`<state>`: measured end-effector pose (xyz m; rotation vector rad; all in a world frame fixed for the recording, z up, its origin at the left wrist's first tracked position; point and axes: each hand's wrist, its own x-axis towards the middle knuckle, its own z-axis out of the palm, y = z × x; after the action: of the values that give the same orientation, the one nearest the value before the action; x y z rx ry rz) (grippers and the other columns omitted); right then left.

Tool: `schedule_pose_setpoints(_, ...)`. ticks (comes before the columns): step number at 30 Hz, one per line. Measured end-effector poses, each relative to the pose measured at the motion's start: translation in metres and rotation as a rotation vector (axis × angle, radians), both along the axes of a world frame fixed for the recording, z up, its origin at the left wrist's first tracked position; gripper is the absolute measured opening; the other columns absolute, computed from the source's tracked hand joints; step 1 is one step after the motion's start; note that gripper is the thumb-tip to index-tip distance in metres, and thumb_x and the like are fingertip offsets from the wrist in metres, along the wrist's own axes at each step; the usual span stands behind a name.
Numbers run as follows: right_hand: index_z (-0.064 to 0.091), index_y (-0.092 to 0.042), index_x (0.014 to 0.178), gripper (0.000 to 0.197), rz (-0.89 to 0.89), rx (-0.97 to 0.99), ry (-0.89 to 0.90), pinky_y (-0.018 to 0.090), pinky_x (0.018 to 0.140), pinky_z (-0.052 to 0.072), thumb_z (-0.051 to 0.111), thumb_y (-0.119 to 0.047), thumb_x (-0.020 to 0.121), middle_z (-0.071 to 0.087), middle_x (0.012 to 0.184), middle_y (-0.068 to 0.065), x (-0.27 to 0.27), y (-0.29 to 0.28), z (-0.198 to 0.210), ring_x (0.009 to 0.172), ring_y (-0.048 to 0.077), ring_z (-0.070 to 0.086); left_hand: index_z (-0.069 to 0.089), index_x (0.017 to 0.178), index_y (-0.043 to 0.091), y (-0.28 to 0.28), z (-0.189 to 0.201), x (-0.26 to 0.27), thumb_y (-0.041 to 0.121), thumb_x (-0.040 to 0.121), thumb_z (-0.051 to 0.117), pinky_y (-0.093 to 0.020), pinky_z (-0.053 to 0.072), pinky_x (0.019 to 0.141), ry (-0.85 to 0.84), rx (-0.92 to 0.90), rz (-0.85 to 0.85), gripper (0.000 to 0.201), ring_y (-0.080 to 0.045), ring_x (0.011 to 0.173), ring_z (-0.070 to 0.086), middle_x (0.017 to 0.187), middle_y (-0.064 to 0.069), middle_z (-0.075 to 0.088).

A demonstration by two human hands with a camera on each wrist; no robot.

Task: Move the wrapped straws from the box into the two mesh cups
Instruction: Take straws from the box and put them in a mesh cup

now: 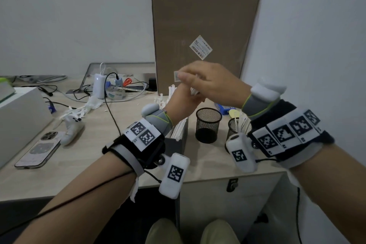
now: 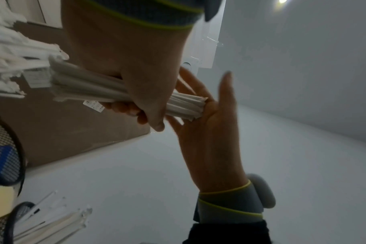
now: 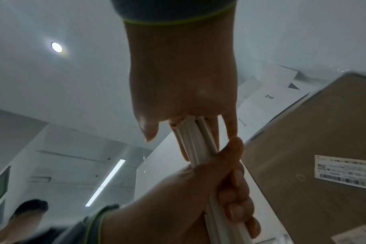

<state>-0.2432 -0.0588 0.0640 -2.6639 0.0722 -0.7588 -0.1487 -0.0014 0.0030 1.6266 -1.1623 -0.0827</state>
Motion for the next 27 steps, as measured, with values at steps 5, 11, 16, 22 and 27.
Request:
schedule_pose_setpoints(5,0.057,-0.027,0.116,0.053,-0.272,-0.055,-0.189,0.027,0.078,0.044,0.040,-0.067,0.084,0.062,0.108,-0.009,-0.028,-0.021,-0.003,0.096,0.007,0.058,0.055,0.058,0.012,-0.009,0.010,-0.014,0.019,0.090,0.056,-0.018,0.040,0.047,-0.009,0.063,-0.067,0.033,-0.002,0.044,0.051,0.054,-0.002,0.055)
schedule_pose_setpoints(11,0.048,-0.018,0.080,0.044,-0.523,-0.178,-0.126,0.034,0.061,0.040,0.046,-0.062,0.087,0.057,0.068,0.003,-0.047,-0.047,-0.020,0.067,0.026,0.054,0.065,0.087,-0.002,-0.038,0.009,-0.042,0.019,0.090,0.056,-0.035,0.043,0.062,-0.165,0.216,-0.122,0.023,-0.028,0.070,0.059,0.082,-0.022,0.067)
schedule_pose_setpoints(16,0.050,-0.015,0.071,0.025,-0.477,0.058,-0.214,0.028,0.058,0.036,0.054,-0.029,0.090,0.052,0.061,-0.001,-0.061,-0.087,-0.033,0.063,0.022,0.049,0.060,0.089,0.004,-0.058,-0.004,-0.058,0.038,0.084,0.066,-0.034,0.047,0.061,-0.110,0.267,-0.236,0.036,-0.018,0.064,0.055,0.076,-0.010,0.062)
schedule_pose_setpoints(22,0.052,-0.008,0.072,0.035,-0.723,0.125,-0.208,0.035,0.063,0.034,0.039,-0.040,0.079,0.055,0.069,0.011,-0.094,-0.142,-0.042,0.071,0.033,0.053,0.053,0.120,0.010,-0.061,-0.018,-0.045,0.037,0.090,0.059,-0.008,0.043,0.061,0.090,0.264,-0.148,0.041,-0.010,0.081,0.056,0.100,0.002,0.058)
schedule_pose_setpoints(27,0.057,-0.007,0.083,0.031,-0.755,0.067,-0.046,0.039,0.065,0.041,0.046,-0.035,0.088,0.063,0.079,0.019,-0.084,-0.150,-0.067,0.077,0.040,0.058,0.043,0.133,0.007,-0.071,-0.036,-0.042,0.023,0.096,0.049,-0.029,0.045,0.073,0.145,0.405,-0.121,0.041,-0.019,0.087,0.052,0.100,-0.004,0.057)
